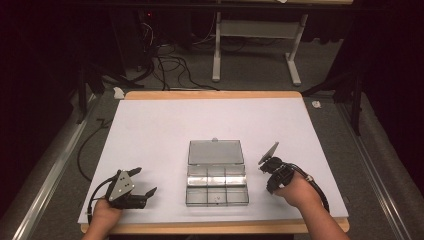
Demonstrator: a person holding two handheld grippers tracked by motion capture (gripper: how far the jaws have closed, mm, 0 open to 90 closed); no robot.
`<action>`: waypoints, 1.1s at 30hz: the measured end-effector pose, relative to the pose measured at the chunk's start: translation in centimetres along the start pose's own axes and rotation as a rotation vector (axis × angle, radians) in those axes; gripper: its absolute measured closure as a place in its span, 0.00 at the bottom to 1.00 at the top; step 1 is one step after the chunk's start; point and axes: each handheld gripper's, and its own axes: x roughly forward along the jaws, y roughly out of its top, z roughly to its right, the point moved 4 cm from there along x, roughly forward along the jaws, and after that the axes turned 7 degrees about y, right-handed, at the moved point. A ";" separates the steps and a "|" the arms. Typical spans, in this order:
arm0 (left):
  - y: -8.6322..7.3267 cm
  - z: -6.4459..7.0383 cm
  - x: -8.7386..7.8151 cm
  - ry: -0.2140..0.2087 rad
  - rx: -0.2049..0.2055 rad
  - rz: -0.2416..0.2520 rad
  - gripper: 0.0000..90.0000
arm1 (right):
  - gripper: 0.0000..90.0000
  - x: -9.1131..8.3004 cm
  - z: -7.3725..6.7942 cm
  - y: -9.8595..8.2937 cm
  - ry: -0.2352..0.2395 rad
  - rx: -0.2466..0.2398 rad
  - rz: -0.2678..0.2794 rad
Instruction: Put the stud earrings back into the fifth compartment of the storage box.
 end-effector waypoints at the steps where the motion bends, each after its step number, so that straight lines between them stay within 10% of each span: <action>1: 0.0 0.0 0.0 0.001 -0.007 -0.001 0.17 | 0.97 -0.1 0.0 0.0 0.000 -0.004 0.002; 33: 0.0 0.1 -0.1 0.002 0.007 0.006 0.17 | 0.97 -4.6 -0.9 0.2 -0.015 -0.014 0.040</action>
